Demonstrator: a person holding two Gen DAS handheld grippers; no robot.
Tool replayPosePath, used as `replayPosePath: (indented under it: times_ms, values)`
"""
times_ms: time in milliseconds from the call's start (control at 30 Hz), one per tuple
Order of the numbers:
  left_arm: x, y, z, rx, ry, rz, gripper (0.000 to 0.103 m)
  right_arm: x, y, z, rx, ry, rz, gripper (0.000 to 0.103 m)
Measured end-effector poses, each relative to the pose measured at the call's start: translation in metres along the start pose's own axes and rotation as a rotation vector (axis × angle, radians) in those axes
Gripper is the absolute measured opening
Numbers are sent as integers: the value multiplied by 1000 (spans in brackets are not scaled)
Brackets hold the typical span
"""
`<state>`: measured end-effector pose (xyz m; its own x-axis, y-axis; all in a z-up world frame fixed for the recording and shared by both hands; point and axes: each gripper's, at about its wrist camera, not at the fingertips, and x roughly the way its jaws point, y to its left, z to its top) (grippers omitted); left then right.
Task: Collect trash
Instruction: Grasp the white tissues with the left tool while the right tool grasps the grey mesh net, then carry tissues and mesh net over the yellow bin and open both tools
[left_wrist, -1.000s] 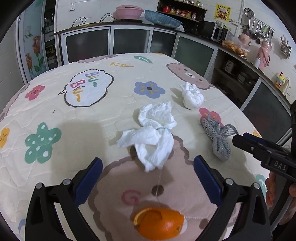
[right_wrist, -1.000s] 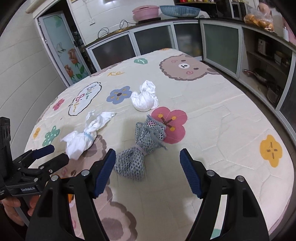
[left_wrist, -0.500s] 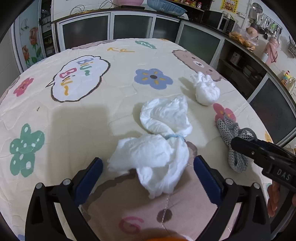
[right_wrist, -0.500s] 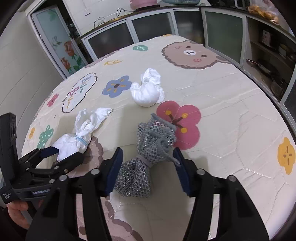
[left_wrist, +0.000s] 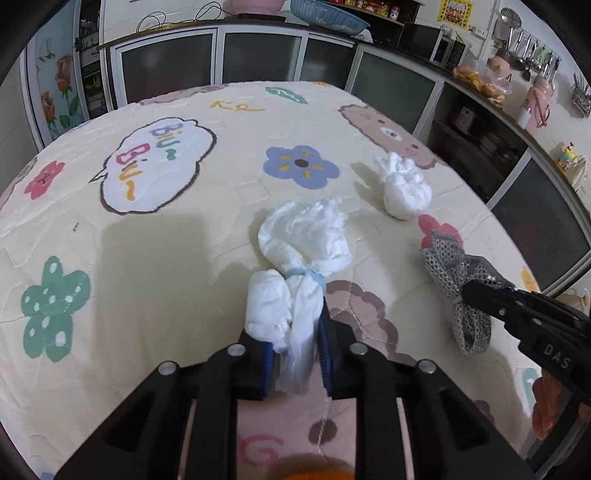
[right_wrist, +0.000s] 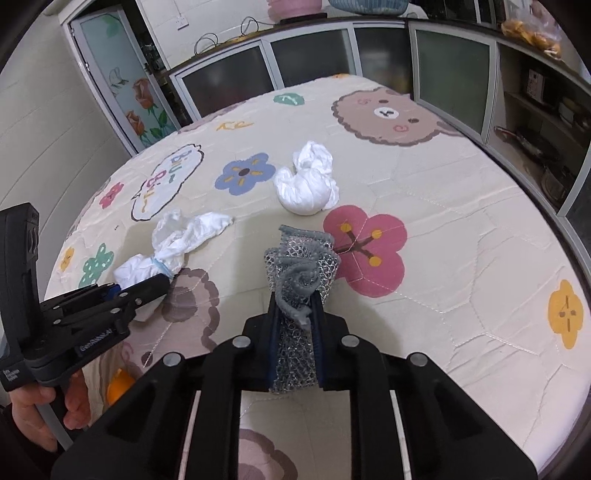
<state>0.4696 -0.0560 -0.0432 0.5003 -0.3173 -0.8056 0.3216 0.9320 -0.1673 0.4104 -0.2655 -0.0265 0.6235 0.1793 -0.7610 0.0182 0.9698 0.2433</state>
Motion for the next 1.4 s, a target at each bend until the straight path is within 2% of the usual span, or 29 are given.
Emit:
replayPosePath:
  times_ms: [133,400,700,900,1133,1233,1333,1400]
  values:
    - [-33,3,-4,3,-53,-28,18,-17,1,1,4,-23,14,14]
    - [-110,14,-16,4,-158,-60,18,-82,-2,-6,-2,-107,31,14]
    - [-165,32,-44,-40,-203,-43,18,-148,-17,-44,-15,-160,8,14]
    - [-182,26,-83,-19,-196,-47,19,-184,-34,-81,-14,-182,1,14]
    - [-175,-9,-135,14,-153,-145,19,-223,-61,-136,-3,-207,-37,14]
    - [-173,-41,-149,50,-138,-215,19,-244,-77,-158,30,-220,-56,14]
    - [-168,-91,-162,130,-110,-315,19,-273,-100,-186,71,-237,-96,14]
    - [-166,-127,-170,196,-92,-374,19,-296,-116,-214,95,-245,-154,14]
